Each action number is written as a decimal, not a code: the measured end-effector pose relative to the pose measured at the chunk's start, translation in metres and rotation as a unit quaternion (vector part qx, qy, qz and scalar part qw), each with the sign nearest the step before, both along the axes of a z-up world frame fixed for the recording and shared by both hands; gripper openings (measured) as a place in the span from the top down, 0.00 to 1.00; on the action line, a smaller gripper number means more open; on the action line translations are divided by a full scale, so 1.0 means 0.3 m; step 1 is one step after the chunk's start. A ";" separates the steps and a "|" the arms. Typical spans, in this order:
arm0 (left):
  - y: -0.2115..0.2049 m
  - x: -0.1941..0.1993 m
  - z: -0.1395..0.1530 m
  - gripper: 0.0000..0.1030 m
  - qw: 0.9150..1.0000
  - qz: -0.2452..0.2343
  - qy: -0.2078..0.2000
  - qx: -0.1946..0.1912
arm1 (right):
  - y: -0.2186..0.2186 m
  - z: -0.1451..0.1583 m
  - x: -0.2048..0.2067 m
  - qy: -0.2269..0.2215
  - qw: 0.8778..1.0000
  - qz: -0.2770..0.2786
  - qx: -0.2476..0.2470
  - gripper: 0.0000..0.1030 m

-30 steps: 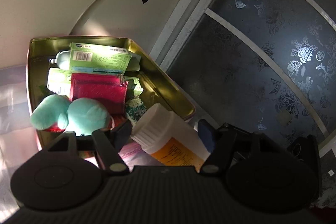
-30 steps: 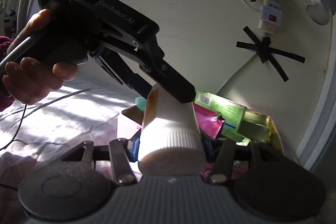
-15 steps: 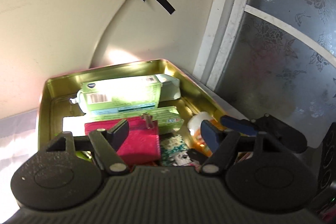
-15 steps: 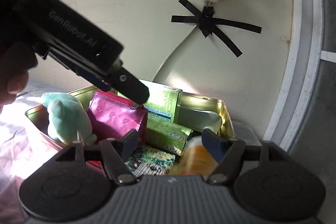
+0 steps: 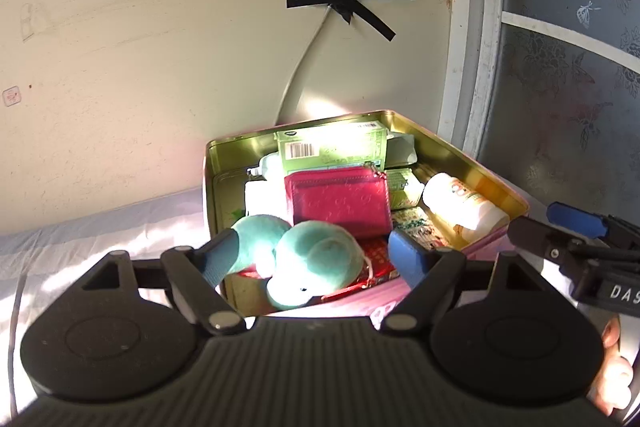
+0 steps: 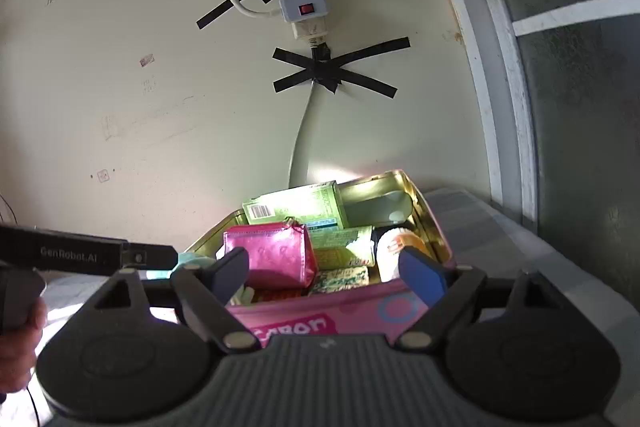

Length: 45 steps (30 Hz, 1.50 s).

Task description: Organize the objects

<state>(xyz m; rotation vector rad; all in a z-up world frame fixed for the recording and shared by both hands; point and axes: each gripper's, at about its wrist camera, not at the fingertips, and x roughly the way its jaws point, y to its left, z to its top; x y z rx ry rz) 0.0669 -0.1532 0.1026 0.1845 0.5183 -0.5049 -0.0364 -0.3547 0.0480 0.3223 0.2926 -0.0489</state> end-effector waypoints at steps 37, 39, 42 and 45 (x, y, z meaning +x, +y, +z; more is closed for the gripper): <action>0.289 -0.207 -0.127 0.00 0.995 0.094 0.040 -0.002 | 0.296 0.098 -0.135 0.036 0.999 0.027 0.016 0.00; 0.288 -0.218 -0.117 0.00 0.995 0.097 0.032 -0.001 | 0.299 0.106 -0.141 0.033 0.999 0.026 0.015 0.00; 0.284 -0.232 -0.104 0.00 0.995 0.098 0.022 0.003 | 0.301 0.108 -0.144 0.033 0.999 0.024 0.016 0.00; 0.279 -0.245 -0.095 0.00 0.995 0.093 0.020 0.002 | 0.297 0.102 -0.141 0.036 0.999 0.021 0.020 0.00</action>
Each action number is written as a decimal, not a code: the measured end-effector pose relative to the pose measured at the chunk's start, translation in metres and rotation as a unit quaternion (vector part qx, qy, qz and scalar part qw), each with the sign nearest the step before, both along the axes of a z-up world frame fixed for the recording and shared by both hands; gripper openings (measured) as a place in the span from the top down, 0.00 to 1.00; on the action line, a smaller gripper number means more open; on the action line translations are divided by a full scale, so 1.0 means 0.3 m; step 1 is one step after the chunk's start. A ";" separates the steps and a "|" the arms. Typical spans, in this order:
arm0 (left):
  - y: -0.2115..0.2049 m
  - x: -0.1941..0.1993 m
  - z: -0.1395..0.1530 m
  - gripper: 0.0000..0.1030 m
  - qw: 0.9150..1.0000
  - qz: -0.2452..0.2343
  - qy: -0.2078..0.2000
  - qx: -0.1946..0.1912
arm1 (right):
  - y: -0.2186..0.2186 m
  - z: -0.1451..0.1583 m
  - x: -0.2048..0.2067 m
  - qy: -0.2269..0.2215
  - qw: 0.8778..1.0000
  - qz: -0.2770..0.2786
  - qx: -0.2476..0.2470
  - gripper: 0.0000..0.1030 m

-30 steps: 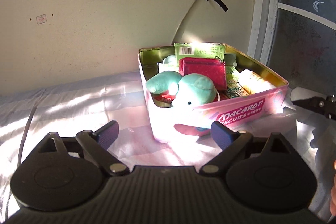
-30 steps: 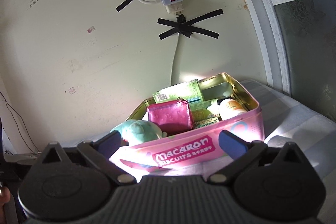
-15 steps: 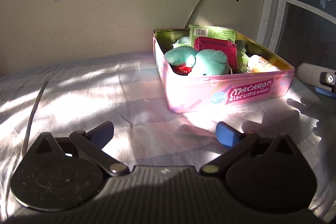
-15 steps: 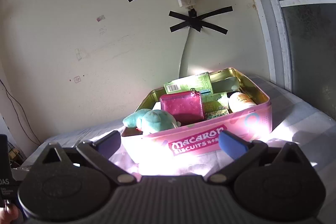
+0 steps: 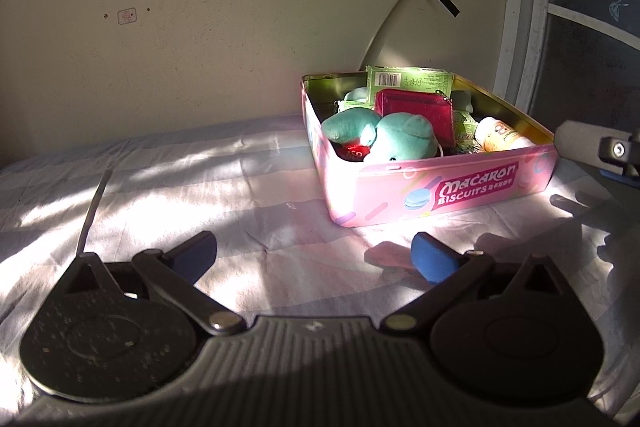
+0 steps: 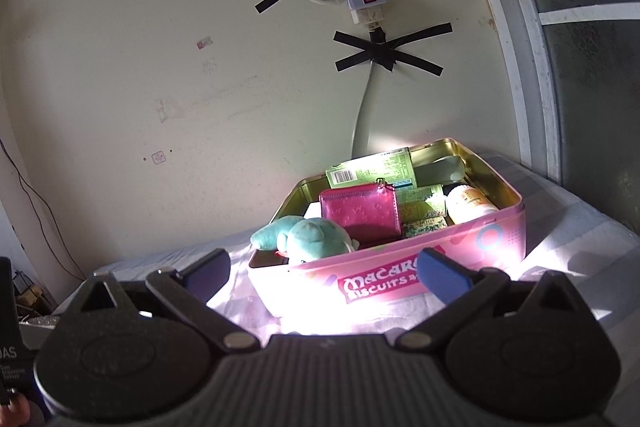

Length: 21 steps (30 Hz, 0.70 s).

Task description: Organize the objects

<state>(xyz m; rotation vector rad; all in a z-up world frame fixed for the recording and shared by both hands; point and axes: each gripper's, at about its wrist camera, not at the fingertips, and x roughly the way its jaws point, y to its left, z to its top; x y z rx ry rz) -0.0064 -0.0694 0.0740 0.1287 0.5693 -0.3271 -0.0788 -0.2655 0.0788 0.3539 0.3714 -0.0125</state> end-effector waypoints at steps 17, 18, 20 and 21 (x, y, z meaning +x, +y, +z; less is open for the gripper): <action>-0.045 -0.017 -0.017 0.00 1.000 0.002 0.006 0.030 | -0.060 -0.057 0.011 0.013 0.999 -0.013 0.035 0.00; -0.051 -0.017 -0.021 0.00 0.999 0.002 0.008 0.033 | -0.063 -0.061 0.012 0.014 0.999 -0.013 0.037 0.00; -0.063 -0.016 -0.029 0.00 0.999 0.003 0.015 0.039 | -0.070 -0.069 0.013 0.017 0.999 -0.013 0.041 0.00; -0.070 -0.015 -0.034 0.00 0.999 0.003 0.021 0.043 | -0.075 -0.073 0.015 0.018 0.999 -0.012 0.043 0.00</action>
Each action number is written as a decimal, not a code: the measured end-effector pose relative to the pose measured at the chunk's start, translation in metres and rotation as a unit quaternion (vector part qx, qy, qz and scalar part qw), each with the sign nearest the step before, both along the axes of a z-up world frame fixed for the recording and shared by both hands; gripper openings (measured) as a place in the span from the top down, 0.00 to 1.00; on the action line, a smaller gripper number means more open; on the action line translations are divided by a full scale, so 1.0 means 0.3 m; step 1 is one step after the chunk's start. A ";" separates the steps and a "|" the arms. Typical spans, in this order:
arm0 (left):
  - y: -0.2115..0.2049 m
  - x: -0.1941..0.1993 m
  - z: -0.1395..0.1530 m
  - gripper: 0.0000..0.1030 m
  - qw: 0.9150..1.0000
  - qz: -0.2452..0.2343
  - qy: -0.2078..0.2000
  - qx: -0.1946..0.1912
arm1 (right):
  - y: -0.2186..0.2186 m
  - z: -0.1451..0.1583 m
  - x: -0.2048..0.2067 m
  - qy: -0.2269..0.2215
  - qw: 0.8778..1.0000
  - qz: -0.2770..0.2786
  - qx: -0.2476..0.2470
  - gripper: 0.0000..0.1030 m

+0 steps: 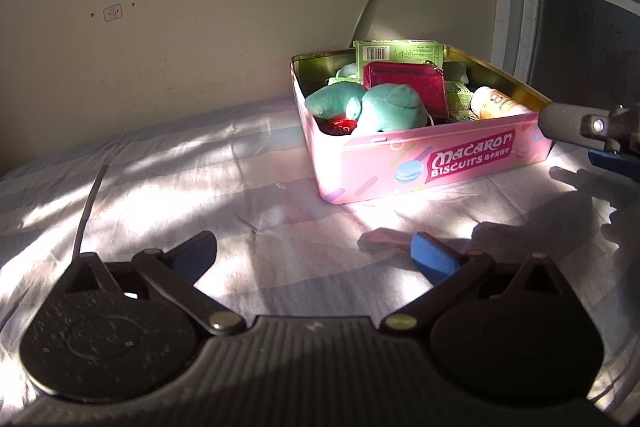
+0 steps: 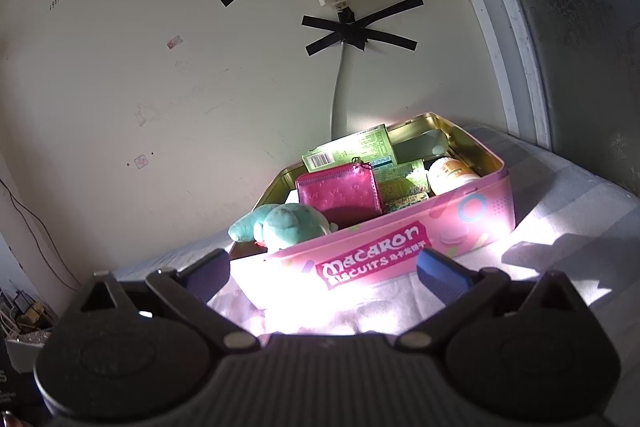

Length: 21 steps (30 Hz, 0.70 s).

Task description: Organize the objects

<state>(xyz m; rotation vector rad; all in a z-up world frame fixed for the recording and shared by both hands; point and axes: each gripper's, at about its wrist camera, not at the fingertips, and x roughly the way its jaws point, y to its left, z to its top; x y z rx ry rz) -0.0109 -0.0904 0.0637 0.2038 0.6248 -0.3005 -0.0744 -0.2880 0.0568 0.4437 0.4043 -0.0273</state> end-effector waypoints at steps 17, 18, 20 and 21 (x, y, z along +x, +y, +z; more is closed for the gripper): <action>-0.061 0.003 -0.049 0.00 0.999 -0.005 0.034 0.030 | -0.030 -0.034 0.006 0.008 1.000 -0.005 0.016 0.00; -0.063 0.004 -0.052 0.00 0.999 -0.005 0.036 0.031 | -0.031 -0.036 0.006 0.009 1.000 -0.005 0.017 0.00; -0.067 0.005 -0.059 0.00 0.999 -0.006 0.040 0.034 | -0.033 -0.042 0.008 0.011 1.000 -0.005 0.018 0.00; -0.069 0.006 -0.062 0.00 0.999 -0.007 0.041 0.035 | -0.034 -0.044 0.009 0.011 1.000 -0.005 0.019 0.00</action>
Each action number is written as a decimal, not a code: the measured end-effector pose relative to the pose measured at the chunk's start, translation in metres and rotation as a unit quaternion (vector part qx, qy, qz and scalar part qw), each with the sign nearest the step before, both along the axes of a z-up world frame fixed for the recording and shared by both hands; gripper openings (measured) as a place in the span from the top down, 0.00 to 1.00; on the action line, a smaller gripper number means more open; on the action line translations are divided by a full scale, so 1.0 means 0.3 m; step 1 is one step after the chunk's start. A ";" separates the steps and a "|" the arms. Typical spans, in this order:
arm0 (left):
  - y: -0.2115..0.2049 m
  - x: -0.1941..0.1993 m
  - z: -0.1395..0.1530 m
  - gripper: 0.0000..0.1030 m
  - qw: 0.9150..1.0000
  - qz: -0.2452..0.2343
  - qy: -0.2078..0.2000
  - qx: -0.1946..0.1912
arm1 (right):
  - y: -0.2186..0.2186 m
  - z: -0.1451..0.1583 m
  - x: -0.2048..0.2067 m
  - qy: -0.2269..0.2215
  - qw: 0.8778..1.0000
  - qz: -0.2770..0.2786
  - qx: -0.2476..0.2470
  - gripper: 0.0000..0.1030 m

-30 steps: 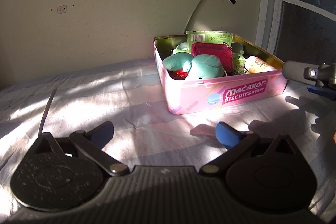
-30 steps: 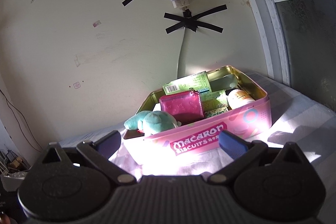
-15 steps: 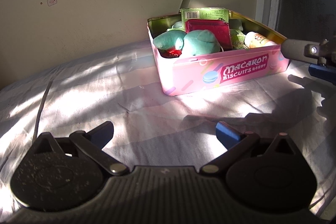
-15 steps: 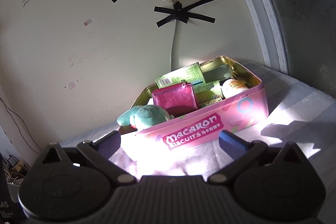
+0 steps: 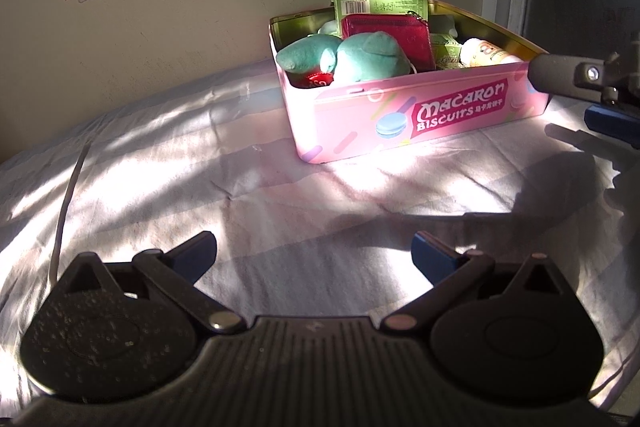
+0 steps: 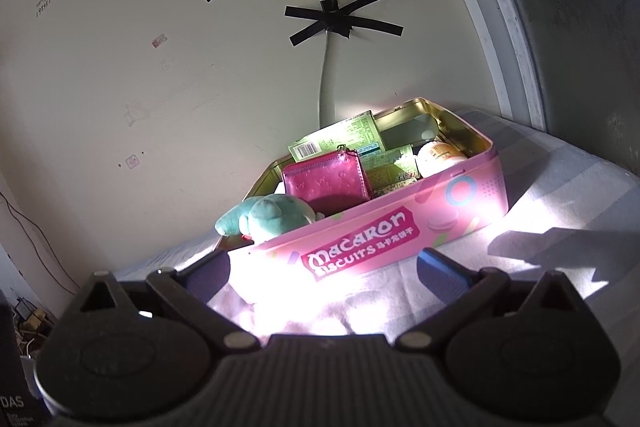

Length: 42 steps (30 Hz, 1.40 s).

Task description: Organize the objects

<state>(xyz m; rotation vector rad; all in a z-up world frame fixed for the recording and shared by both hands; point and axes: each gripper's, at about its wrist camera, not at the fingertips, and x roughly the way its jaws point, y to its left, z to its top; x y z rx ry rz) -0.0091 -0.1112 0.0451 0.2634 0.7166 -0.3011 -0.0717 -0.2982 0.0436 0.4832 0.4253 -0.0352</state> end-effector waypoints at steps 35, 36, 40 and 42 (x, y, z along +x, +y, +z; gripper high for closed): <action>-0.048 0.038 -0.066 0.00 0.999 -0.002 0.042 0.022 | -0.029 -0.064 0.042 0.025 0.999 0.001 0.020 0.00; -0.049 0.038 -0.067 0.00 0.999 -0.002 0.043 0.022 | -0.028 -0.065 0.043 0.026 0.999 0.001 0.020 0.00; -0.049 0.043 -0.070 0.00 0.999 -0.001 0.046 0.022 | -0.030 -0.067 0.045 0.026 0.999 0.001 0.022 0.00; -0.049 0.045 -0.071 0.00 0.999 -0.001 0.046 0.023 | -0.030 -0.067 0.044 0.026 0.999 0.001 0.022 0.00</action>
